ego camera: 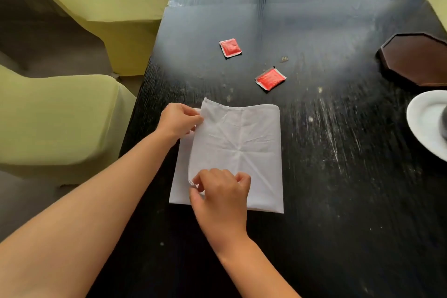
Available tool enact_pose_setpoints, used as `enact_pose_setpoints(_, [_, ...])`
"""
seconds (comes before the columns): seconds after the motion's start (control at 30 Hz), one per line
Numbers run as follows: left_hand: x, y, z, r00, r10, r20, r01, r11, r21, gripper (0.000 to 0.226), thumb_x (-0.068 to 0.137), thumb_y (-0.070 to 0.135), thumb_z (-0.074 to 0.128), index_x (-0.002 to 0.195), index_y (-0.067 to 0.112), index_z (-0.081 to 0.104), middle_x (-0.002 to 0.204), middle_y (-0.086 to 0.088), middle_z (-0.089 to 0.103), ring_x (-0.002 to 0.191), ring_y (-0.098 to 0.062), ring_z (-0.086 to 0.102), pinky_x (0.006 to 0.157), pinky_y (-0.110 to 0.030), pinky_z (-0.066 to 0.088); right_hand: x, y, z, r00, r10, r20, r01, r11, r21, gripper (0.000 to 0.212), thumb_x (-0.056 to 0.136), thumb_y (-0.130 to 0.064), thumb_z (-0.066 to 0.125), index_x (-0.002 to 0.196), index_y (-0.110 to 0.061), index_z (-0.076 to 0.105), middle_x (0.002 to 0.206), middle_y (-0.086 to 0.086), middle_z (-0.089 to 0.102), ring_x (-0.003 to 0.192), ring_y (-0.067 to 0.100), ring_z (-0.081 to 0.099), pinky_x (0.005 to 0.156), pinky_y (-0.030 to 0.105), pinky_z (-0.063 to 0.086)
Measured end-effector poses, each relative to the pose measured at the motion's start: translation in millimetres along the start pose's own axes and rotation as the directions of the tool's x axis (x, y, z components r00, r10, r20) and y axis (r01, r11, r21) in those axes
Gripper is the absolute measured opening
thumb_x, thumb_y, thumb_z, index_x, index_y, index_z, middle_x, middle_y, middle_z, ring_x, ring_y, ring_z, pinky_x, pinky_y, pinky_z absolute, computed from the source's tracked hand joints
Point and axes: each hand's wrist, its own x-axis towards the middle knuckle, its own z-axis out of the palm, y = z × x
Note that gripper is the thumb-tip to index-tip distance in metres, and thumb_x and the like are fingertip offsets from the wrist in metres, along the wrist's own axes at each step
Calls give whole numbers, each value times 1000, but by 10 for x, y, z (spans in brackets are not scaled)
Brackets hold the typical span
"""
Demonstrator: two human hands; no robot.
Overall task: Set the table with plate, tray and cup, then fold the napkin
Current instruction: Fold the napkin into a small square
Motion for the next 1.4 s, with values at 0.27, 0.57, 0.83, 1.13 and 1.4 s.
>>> enact_pose_setpoints(0.27, [-1, -238, -117, 998, 29, -50, -25, 997, 78, 9, 78, 17, 68, 73, 13, 73, 66, -2, 67, 73, -20, 65, 80, -35, 54, -23, -75, 247, 1000, -29, 11, 30, 997, -74, 14, 66, -19, 70, 65, -26, 58, 57, -9, 55, 57, 11, 52, 70, 29, 31])
enact_pose_setpoints(0.57, [-59, -368, -139, 986, 47, -158, -19, 984, 175, 12, 80, 25, 63, 74, 17, 69, 73, 4, 64, 80, -18, 62, 73, -33, 50, -49, -146, 417, 997, -71, 41, 75, 991, -107, 14, 65, -16, 67, 63, -24, 56, 56, -8, 54, 55, 12, 50, 72, 29, 31])
enact_pose_setpoints(0.83, [-205, -384, -31, 953, 181, -245, -138, 973, 185, 29, 89, 24, 56, 114, 11, 58, 108, -9, 60, 95, -25, 57, 80, -38, 47, -30, 29, 301, 996, -79, -32, 76, 994, -78, 24, 76, -35, 64, 96, -23, 68, 91, -5, 67, 85, 17, 63, 82, 36, 32])
enact_pose_setpoints(1.13, [-1164, -813, -50, 970, -63, -235, 100, 984, 145, 19, 88, 32, 54, 95, 19, 65, 91, 3, 62, 82, -12, 56, 65, -28, 39, -118, 897, -579, 802, 598, 14, -598, 802, 7, 19, 85, -36, 58, 98, -23, 63, 79, -16, 57, 78, 13, 53, 90, 43, 43])
enact_pose_setpoints(1.4, [-1506, -936, -74, 970, -229, -80, 227, 973, -37, 15, 85, 24, 62, 97, 19, 69, 84, 11, 67, 61, -3, 65, 54, -11, 37, -223, 820, -619, 749, 650, 132, -659, 751, 43, 9, 84, -26, 58, 76, -27, 61, 73, -16, 58, 80, 16, 58, 93, 51, 45])
